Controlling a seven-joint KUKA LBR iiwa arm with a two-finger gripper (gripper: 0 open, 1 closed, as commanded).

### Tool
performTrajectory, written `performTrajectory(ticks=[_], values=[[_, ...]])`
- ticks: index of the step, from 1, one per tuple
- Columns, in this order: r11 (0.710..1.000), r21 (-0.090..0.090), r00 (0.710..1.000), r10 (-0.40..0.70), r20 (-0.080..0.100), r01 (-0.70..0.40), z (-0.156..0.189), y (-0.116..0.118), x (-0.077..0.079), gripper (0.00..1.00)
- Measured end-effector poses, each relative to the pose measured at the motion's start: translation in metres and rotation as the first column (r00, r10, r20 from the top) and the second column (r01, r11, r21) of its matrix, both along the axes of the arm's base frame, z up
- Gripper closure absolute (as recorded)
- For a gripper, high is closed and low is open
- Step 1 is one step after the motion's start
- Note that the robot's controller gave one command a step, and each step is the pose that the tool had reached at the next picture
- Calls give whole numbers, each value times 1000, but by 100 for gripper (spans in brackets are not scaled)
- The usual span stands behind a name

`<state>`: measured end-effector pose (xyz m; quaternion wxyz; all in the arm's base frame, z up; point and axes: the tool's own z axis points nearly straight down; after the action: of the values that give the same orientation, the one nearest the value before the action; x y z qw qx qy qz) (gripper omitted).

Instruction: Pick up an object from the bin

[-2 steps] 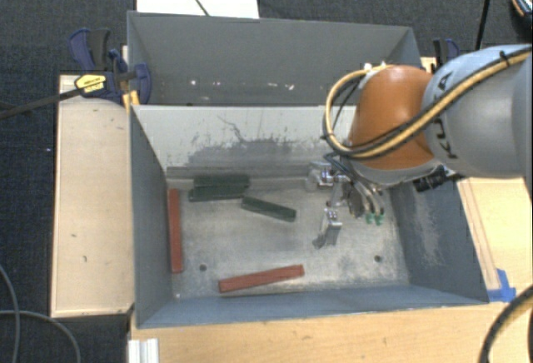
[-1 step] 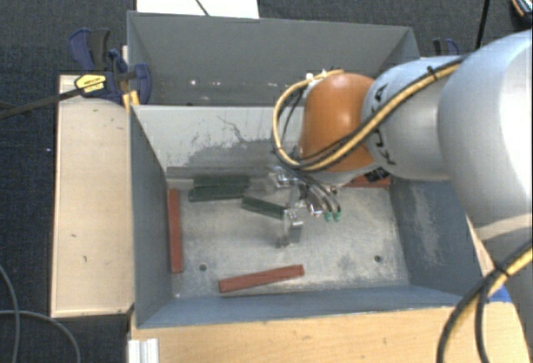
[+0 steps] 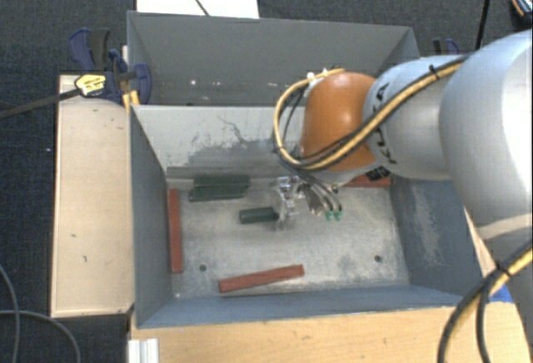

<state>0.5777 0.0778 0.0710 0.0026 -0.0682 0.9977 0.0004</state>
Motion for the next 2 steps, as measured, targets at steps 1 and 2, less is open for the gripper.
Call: performTrajectory(ticks=[1,2], values=[[1000,0,1000,2,0,-2,0,0,0,0],[1000,-1,1000,1,0,-1,0,0,0,100]])
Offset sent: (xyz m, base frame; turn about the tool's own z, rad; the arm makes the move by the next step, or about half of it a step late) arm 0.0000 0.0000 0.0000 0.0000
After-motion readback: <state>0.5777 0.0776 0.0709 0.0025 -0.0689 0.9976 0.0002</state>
